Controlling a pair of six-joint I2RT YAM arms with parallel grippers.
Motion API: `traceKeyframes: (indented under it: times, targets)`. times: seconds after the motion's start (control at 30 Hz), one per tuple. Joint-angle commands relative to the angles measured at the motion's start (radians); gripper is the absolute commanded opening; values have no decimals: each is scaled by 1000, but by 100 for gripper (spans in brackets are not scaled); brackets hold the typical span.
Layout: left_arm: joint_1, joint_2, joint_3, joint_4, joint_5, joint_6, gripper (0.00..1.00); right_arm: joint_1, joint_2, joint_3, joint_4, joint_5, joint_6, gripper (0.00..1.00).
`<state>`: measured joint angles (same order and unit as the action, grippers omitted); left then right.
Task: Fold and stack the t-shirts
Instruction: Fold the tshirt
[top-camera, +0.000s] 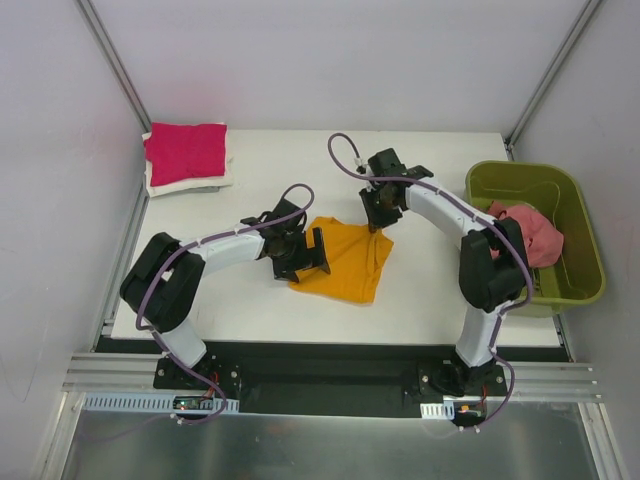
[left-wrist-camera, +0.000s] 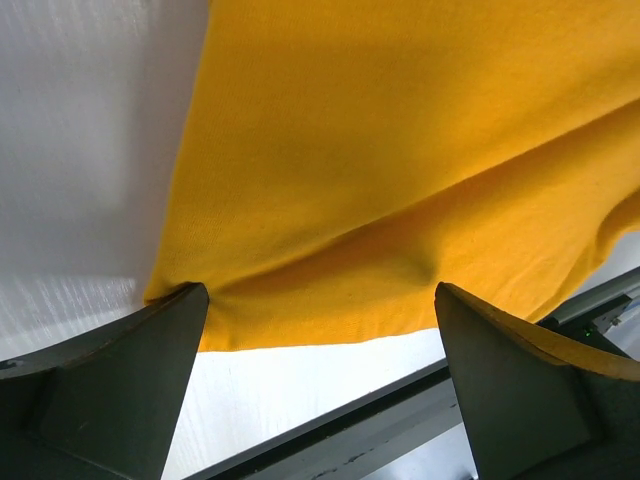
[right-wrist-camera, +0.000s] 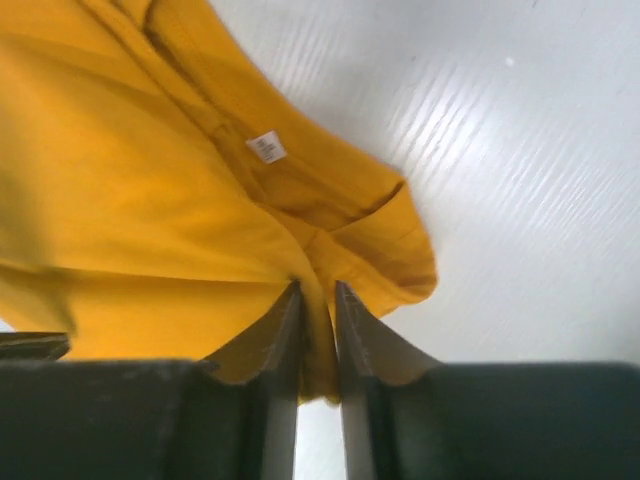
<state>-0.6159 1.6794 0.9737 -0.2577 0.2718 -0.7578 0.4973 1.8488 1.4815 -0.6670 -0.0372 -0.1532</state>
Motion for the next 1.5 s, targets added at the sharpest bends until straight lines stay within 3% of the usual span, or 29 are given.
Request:
traceKeyframes:
  times: [0.0, 0.07, 0.1, 0.23, 0.33, 0.43, 0.6, 0.7, 1.1, 1.3, 1.47]
  targets:
    - [-7, 19, -7, -28, -11, -3, 99, -52, 95, 95, -5, -13, -207, 34]
    - [-7, 11, 2, -26, -5, -3, 99, -60, 153, 132, -22, -9, -224, 51]
    - [-7, 8, 8, -26, -2, -2, 99, -62, 167, 176, -37, 14, -226, 64]
    - [-5, -32, 48, -29, 17, 8, 99, -60, 162, 243, -112, 71, -201, 75]
    - [-7, -72, 86, -29, 21, 32, 99, -60, 55, 209, -109, 47, -142, 82]
    - [-2, -102, 131, -31, -3, 57, 99, -60, -98, 119, -77, -48, -48, 97]
    - [24, -34, 255, -34, -8, 90, 99, -60, -314, -88, 125, -373, 151, 96]
    - [51, 60, 342, -34, 49, 97, 99, -60, -309, -164, 222, -472, 293, 97]
    - [65, 360, 551, -34, 73, 138, 99, -130, -54, -240, 308, -512, 402, 97]
    - [96, 430, 545, -35, 4, 121, 99, -204, -4, -326, 297, -478, 348, 97]
    - [119, 437, 528, -35, 26, 109, 99, -226, 62, -300, 242, -441, 278, 97]
